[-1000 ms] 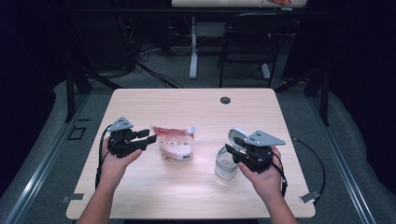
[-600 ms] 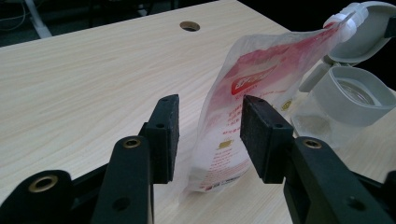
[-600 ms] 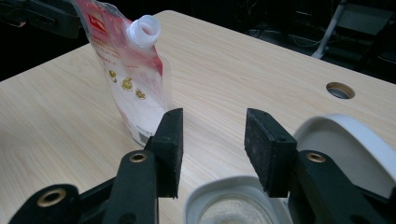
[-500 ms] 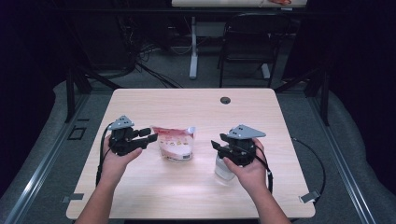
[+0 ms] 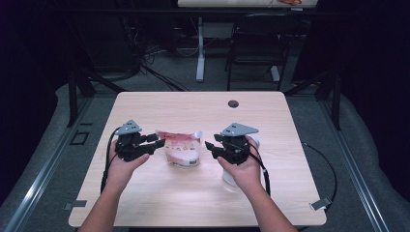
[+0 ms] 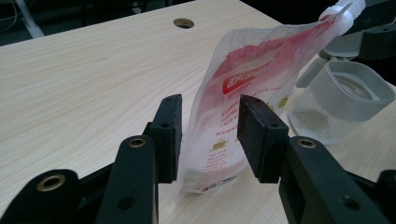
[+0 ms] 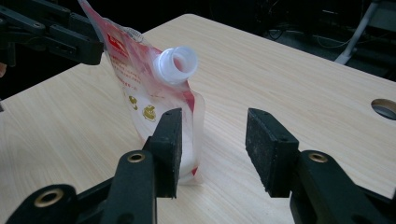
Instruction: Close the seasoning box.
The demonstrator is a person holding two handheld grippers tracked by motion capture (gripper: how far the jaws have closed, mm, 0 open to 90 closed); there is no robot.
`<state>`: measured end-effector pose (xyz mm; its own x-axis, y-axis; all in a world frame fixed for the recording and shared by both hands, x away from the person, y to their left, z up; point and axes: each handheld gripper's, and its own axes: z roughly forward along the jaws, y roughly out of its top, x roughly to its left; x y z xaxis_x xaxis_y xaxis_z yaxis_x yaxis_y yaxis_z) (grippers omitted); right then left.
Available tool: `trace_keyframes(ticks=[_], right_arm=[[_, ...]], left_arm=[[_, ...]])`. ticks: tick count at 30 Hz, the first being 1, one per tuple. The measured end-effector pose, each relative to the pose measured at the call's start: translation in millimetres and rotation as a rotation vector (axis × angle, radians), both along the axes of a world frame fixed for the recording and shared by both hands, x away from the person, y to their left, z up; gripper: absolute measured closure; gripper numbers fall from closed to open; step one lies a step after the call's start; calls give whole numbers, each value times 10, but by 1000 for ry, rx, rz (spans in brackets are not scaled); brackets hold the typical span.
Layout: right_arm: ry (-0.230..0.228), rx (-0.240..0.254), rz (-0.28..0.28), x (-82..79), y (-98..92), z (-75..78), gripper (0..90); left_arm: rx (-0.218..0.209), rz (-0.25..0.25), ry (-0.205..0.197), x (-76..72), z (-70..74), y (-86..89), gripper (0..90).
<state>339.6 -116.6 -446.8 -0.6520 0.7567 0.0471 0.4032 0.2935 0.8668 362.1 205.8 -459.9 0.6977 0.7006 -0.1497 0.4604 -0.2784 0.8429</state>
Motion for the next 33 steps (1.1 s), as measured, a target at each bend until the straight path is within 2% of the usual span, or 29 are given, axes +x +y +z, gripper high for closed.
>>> trace_keyframes(ticks=[5,15,20,30,33], right_arm=[[-3,3,32,77,113,17,556],[1,5,50,154,271,-43,553],[-5,16,50,145,289,-35,570],[-28,-1,50,108,319,-14,614],[-43,18,51,100,311,2,627]], left_arm=[[0,-2,-1,7,-3,12,617],[-4,-16,-18,8,-6,4,665],[20,-23,-34,-14,2,-16,682],[21,-21,-32,-31,6,2,803],[34,-23,-41,-40,11,-1,838]])
